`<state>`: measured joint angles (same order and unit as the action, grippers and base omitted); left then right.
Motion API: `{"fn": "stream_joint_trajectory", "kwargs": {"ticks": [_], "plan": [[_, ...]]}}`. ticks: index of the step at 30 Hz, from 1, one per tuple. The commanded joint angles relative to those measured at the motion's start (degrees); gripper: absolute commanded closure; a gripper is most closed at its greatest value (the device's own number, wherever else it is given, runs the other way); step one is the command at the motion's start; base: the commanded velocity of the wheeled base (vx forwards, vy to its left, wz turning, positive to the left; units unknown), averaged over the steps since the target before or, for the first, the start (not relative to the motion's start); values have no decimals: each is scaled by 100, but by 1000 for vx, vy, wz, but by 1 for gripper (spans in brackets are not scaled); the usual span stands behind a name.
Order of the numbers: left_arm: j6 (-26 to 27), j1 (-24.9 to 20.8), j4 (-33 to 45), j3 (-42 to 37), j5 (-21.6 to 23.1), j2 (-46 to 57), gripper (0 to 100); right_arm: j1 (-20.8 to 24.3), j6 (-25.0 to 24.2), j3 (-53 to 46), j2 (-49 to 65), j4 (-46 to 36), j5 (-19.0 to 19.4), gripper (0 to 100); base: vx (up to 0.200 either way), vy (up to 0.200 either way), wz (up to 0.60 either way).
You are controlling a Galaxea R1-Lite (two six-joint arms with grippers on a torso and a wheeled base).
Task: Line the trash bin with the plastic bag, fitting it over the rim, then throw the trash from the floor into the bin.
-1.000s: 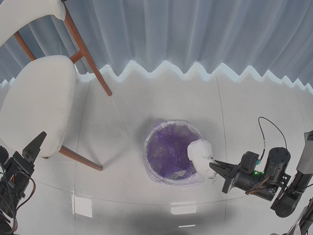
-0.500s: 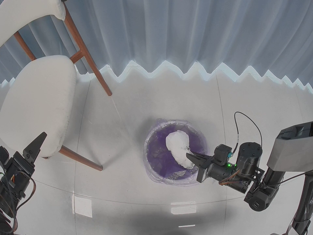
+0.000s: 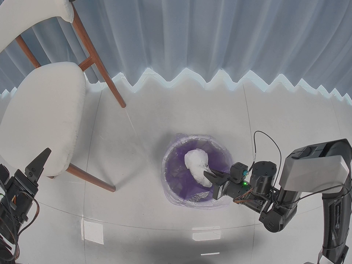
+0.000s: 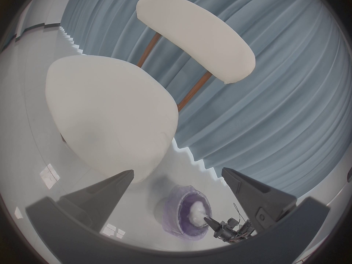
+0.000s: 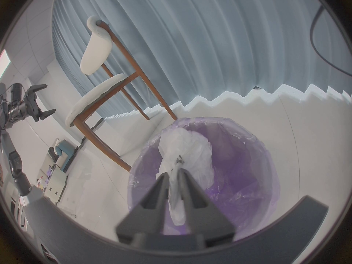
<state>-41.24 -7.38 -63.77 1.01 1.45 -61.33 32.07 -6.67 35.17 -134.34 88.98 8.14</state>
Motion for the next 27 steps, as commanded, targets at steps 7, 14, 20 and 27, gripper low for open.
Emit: {"fn": "stream_joint_trajectory", "kwargs": {"ticks": [7,14,20,27], "plan": [[37,8,-13,-101,-66,33,0,-87,-133,-168,602,102,-401,0,0,0,0],[775,439,-206,-101,-57,315,0,-922,-186,-1882,3283,93,-472,0,0,0,0],[1602,966,-136,-101,22,1378,0,-2662,-159,-2911,5691,-3,-428,0,0,0,0],[2322,931,1648,-13,347,2837,0,-3304,-124,-3517,8152,-1234,-463,0,0,0,0]]}}
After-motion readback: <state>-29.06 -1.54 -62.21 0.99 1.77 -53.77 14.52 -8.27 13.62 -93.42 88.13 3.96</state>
